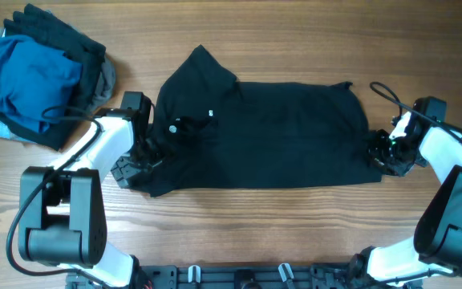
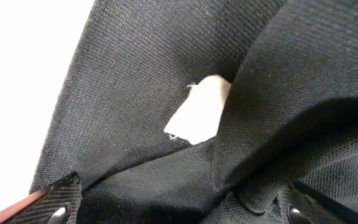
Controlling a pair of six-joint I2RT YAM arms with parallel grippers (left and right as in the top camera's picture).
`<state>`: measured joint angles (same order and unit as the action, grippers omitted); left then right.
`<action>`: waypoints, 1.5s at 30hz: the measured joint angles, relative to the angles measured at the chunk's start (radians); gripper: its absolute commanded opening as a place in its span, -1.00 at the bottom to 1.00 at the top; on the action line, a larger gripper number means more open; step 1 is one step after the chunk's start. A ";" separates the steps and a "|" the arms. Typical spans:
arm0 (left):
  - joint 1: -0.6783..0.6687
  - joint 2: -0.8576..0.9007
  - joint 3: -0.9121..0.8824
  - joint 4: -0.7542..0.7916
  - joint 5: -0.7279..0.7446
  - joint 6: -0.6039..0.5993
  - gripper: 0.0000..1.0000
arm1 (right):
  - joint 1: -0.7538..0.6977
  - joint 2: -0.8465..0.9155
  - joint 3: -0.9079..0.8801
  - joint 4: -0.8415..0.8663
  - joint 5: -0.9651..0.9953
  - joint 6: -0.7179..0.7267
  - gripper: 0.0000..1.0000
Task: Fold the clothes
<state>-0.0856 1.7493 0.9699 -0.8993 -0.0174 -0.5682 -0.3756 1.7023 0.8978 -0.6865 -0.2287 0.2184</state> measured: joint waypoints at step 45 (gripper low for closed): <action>-0.029 0.277 0.327 0.898 0.298 0.203 0.98 | -0.018 -0.156 0.145 -0.214 -0.176 -0.016 -0.22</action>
<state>-0.1143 2.0262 1.2972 -0.0013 0.2802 -0.3656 -0.3935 1.5467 1.0428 -0.9001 -0.4046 0.2028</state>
